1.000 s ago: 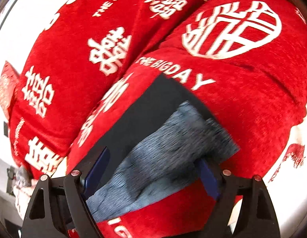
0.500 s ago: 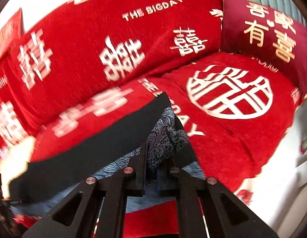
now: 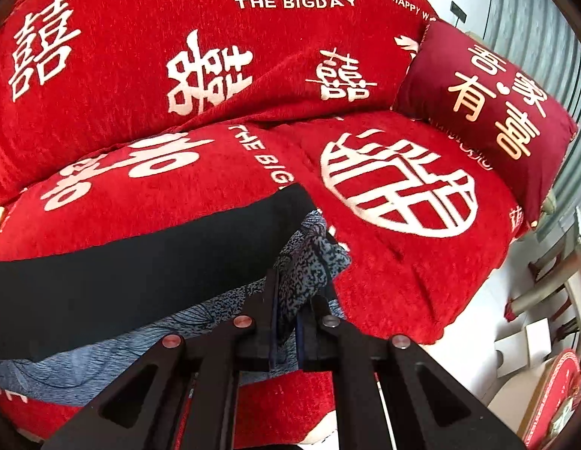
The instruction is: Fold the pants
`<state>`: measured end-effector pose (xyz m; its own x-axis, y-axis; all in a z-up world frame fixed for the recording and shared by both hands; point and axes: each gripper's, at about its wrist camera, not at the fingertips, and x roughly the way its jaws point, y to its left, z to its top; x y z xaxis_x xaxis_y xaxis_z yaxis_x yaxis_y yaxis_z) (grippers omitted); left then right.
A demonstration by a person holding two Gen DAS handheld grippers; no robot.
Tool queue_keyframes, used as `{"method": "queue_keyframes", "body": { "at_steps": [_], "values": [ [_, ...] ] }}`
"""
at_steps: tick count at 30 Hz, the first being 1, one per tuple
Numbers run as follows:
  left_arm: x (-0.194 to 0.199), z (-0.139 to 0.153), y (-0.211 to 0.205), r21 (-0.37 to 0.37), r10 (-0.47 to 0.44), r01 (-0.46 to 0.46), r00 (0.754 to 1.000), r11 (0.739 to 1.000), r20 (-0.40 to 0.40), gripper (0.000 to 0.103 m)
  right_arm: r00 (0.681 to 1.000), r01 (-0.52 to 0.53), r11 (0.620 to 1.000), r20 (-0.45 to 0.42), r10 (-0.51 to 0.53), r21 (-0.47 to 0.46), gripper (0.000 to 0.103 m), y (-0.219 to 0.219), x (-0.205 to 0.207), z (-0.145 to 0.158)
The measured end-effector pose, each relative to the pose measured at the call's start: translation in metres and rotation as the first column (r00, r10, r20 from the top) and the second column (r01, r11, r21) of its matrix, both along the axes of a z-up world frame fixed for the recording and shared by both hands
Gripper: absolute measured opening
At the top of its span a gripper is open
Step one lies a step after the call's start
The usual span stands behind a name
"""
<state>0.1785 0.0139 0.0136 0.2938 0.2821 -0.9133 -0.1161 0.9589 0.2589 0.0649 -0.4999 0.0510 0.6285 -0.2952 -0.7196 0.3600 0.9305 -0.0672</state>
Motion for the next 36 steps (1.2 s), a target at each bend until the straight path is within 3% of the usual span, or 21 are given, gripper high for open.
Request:
{"method": "queue_keyframes", "body": {
  "at_steps": [4,7,9,14,18,21,23,24,25,27,29,32,34,36],
  "values": [
    [0.002,-0.002,0.033,0.032,0.047,-0.047,0.999,0.998,-0.009,0.103,0.998,-0.002,1.000,-0.069,0.001,-0.019,0.007,-0.003,0.009,-0.019],
    [-0.003,-0.004,0.063,-0.110,0.072,-0.076,0.997,0.991,-0.033,0.103,0.995,0.006,1.000,-0.102,-0.007,-0.013,0.007,-0.007,0.012,-0.035],
    [-0.006,-0.002,0.075,-0.157,0.080,-0.084,0.996,0.984,-0.033,0.103,0.994,0.007,1.000,-0.112,-0.008,-0.009,0.007,-0.008,0.012,-0.042],
    [-0.014,0.007,0.117,-0.139,0.170,-0.167,0.985,0.976,0.011,0.103,0.988,-0.018,1.000,-0.157,0.015,-0.017,0.007,-0.009,0.017,-0.055],
    [-0.024,-0.011,0.182,-0.077,0.353,-0.356,0.934,0.931,-0.053,0.103,0.984,-0.016,1.000,-0.175,0.013,-0.013,0.008,-0.008,0.021,-0.057],
    [-0.038,-0.016,0.218,-0.233,0.424,-0.431,0.902,0.872,-0.080,0.103,0.982,-0.009,1.000,-0.189,0.006,-0.011,0.013,-0.008,0.022,-0.055],
    [-0.041,-0.012,0.214,-0.204,0.409,-0.413,0.910,0.888,-0.062,0.103,0.982,0.047,0.999,-0.180,-0.049,-0.013,0.029,-0.011,0.016,-0.045],
    [-0.042,-0.008,0.207,-0.163,0.394,-0.396,0.918,0.904,-0.046,0.103,0.980,0.092,0.995,-0.173,-0.095,-0.025,0.055,-0.014,0.012,-0.039],
    [-0.040,-0.004,0.198,-0.153,0.373,-0.373,0.927,0.915,-0.030,0.103,0.976,0.152,0.988,-0.150,-0.156,-0.041,0.075,-0.018,0.006,-0.030],
    [-0.038,0.001,0.181,-0.207,0.341,-0.337,0.940,0.918,-0.015,0.103,0.973,0.219,0.975,-0.069,-0.222,-0.043,0.077,-0.018,-0.007,-0.011],
    [-0.029,0.005,0.152,-0.236,0.285,-0.278,0.959,0.931,-0.005,0.103,0.979,0.201,0.979,-0.022,-0.202,-0.043,0.077,-0.002,-0.011,0.005],
    [-0.016,0.010,0.082,-0.212,0.150,-0.142,0.988,0.967,0.021,0.103,1.000,0.012,0.998,-0.009,-0.012,-0.054,0.078,0.059,-0.001,0.016],
    [-0.007,0.005,0.041,-0.211,0.066,-0.062,0.998,0.976,0.013,0.103,0.988,-0.148,0.988,-0.040,0.146,-0.038,0.079,0.113,0.010,0.012],
    [-0.001,-0.003,0.015,-0.193,0.026,-0.027,1.000,0.981,-0.009,0.103,0.953,-0.297,0.955,-0.073,0.295,-0.022,0.079,0.175,0.017,0.001]
  ]
}}
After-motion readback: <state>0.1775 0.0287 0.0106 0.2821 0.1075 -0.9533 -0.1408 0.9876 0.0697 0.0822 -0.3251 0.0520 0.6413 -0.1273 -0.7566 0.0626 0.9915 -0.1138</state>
